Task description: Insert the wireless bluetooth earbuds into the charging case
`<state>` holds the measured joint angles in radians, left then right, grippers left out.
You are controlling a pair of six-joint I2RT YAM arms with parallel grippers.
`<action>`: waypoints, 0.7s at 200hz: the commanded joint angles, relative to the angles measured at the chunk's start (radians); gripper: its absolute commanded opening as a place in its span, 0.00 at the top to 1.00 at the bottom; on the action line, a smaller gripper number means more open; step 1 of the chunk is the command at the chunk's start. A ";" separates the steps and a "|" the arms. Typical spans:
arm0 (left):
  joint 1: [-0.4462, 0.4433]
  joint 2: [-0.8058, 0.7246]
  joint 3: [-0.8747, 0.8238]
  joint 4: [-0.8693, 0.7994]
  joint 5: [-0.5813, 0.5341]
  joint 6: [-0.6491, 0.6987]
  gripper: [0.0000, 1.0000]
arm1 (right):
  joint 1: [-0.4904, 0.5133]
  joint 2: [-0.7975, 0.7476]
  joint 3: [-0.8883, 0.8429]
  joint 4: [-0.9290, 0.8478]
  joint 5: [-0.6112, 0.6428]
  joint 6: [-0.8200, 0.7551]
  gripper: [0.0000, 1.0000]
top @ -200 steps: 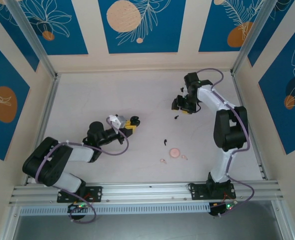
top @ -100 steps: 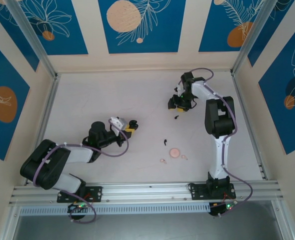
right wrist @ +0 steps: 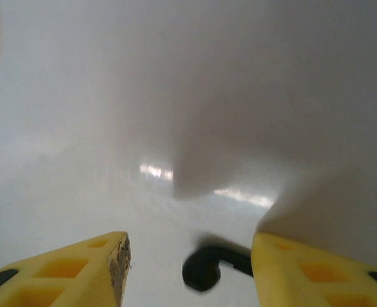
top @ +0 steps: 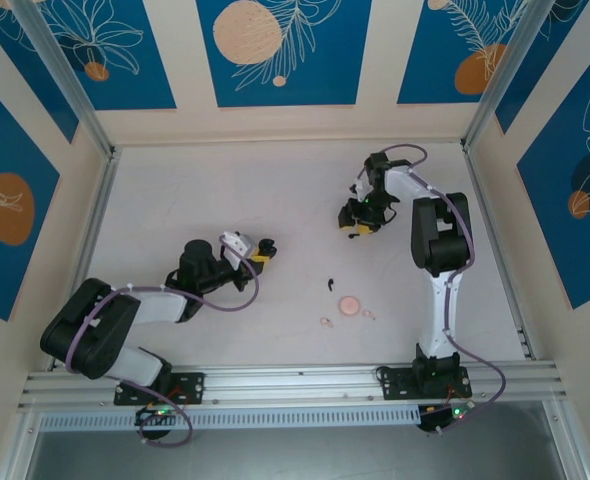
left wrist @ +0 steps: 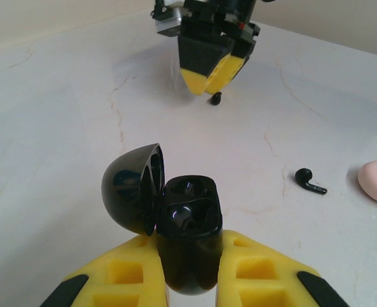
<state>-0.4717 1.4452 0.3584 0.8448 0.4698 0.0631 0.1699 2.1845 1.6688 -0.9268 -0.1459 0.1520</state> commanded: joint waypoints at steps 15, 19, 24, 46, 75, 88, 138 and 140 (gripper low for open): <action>-0.007 -0.020 0.025 -0.020 0.010 0.029 0.92 | 0.021 -0.070 -0.063 -0.067 -0.045 -0.004 0.47; -0.006 -0.022 0.025 -0.022 0.010 0.029 0.92 | 0.023 -0.075 -0.066 -0.069 -0.055 -0.001 0.47; -0.007 -0.022 0.025 -0.022 0.011 0.030 0.92 | 0.027 -0.081 -0.070 -0.070 -0.072 0.005 0.47; -0.007 -0.025 0.024 -0.025 0.014 0.029 0.92 | 0.044 -0.108 -0.070 -0.086 -0.091 0.019 0.48; -0.007 -0.029 0.020 -0.031 0.014 0.029 0.92 | 0.049 -0.130 -0.012 -0.149 0.038 0.040 0.49; -0.007 -0.034 0.019 -0.040 0.014 0.032 0.92 | 0.052 -0.122 0.036 -0.192 0.118 0.051 0.50; -0.007 -0.046 0.025 -0.077 0.012 0.049 0.92 | 0.082 -0.020 0.177 -0.280 0.274 -0.078 0.52; -0.007 -0.046 0.025 -0.079 0.013 0.050 0.92 | 0.083 -0.015 0.181 -0.281 0.279 -0.084 0.52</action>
<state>-0.4717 1.4189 0.3588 0.7891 0.4698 0.0830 0.2317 2.1082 1.7992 -1.1286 0.0391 0.1539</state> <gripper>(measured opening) 0.164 0.488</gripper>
